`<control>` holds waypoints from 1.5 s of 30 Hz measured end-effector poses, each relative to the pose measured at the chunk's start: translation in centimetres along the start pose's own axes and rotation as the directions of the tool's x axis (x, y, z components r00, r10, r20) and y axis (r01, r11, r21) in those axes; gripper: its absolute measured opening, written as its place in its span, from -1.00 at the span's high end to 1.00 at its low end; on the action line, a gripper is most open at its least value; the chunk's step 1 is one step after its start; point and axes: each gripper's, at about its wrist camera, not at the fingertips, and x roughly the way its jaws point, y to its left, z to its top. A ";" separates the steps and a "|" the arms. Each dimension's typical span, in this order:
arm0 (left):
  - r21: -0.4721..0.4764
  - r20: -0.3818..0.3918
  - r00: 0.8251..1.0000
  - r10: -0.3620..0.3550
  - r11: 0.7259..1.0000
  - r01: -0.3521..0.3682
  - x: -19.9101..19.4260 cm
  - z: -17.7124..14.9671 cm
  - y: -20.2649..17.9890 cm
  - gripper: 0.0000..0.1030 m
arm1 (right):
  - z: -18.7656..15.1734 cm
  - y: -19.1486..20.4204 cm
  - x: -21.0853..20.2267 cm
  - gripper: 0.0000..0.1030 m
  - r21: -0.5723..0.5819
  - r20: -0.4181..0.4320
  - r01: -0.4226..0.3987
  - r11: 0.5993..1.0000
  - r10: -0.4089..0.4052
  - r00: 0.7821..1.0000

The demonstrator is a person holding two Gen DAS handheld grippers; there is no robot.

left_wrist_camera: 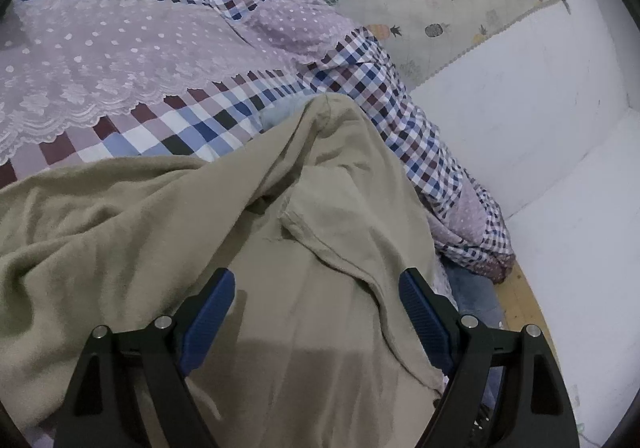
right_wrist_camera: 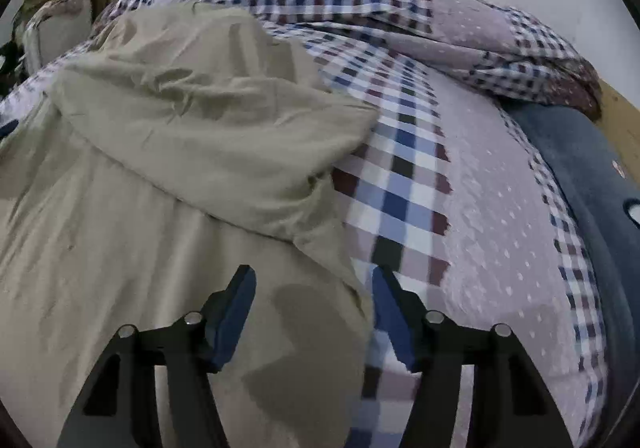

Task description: Fold clothes

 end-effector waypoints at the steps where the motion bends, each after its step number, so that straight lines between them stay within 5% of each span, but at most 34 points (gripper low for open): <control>1: -0.001 -0.004 1.000 0.001 1.000 -0.001 0.1 -0.1 0.0 -0.68 | 0.0 0.3 0.4 -0.12 -0.029 -0.003 0.009 1.000 -0.009 1.000; 7: -0.012 -0.011 1.000 -0.007 1.000 0.007 0.3 0.0 0.1 -0.68 | 1.2 2.4 3.1 0.29 -0.148 0.003 0.045 0.988 -0.045 0.999; 10: -0.018 -0.010 1.000 -0.011 1.000 0.011 0.3 0.0 0.2 -0.68 | 1.4 1.7 4.0 0.91 -0.117 -0.003 0.049 0.992 -0.050 0.999; 15: -0.017 -0.012 1.000 -0.013 1.000 0.013 0.2 0.0 0.2 -0.68 | 1.4 -4.0 2.7 0.91 0.167 0.030 0.061 0.984 -0.067 0.997; 19: -0.012 -0.017 1.000 -0.011 1.000 0.010 0.3 0.1 0.2 -0.68 | -0.1 -5.8 4.4 0.89 0.251 -0.061 0.000 0.968 0.015 0.998; 22: -0.013 -0.018 1.000 -0.014 1.000 0.014 0.2 0.2 0.2 -0.68 | -0.7 -6.7 4.6 0.65 0.279 -0.110 -0.032 0.960 0.065 0.992; 24: -0.013 -0.019 1.000 -0.016 1.000 0.016 0.2 0.2 0.3 -0.68 | -0.9 -7.9 3.7 0.20 0.311 -0.121 -0.047 0.949 0.088 0.989; 27: -0.011 -0.019 1.000 -0.019 1.000 0.019 0.2 0.3 0.3 -0.68 | -0.3 -10.2 2.0 0.08 0.400 -0.031 -0.105 0.910 0.128 0.991; 31: -0.007 -0.019 1.000 -0.024 1.000 0.024 0.2 0.4 0.2 -0.68 | 3.6 -11.9 3.4 0.05 0.450 0.054 -0.198 0.871 0.195 0.979; 36: 0.006 -0.026 0.999 -0.023 1.000 0.023 0.5 0.5 0.1 -0.68 | 9.3 -13.2 9.3 0.05 0.538 0.032 -0.247 0.806 0.274 0.961; 45: -0.007 -0.034 0.999 -0.027 1.000 0.027 0.8 0.7 0.4 -0.68 | 13.7 -12.6 16.1 0.05 0.526 -0.064 -0.234 0.818 0.312 0.948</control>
